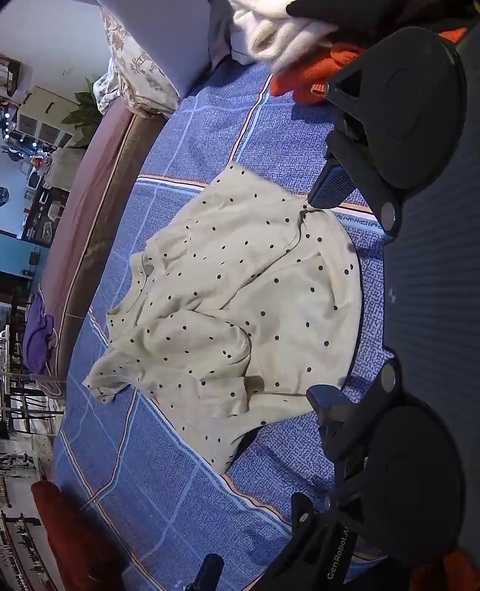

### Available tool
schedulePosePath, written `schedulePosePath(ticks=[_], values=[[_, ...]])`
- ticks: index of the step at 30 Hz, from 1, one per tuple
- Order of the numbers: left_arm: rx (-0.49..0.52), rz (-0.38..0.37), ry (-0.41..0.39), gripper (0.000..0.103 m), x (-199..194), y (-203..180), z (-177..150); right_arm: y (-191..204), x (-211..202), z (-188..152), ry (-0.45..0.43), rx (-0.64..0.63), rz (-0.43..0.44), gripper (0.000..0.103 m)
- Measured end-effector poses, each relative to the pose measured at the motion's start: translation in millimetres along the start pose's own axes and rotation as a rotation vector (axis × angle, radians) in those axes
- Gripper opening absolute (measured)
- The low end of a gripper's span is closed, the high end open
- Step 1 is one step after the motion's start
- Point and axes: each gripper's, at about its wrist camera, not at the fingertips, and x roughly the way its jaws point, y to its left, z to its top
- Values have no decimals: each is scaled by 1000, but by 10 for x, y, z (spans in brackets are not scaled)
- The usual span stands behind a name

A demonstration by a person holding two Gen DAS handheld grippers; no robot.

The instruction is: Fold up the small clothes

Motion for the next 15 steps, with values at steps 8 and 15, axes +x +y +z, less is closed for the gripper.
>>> schedulePosePath(ticks=[8,15], values=[[9,3,3,103,-12,2,-22,1,14,2,7,-1,1,103],[2,-5,-5,103,17,5,-4,3,27,8,10,0,0,103]])
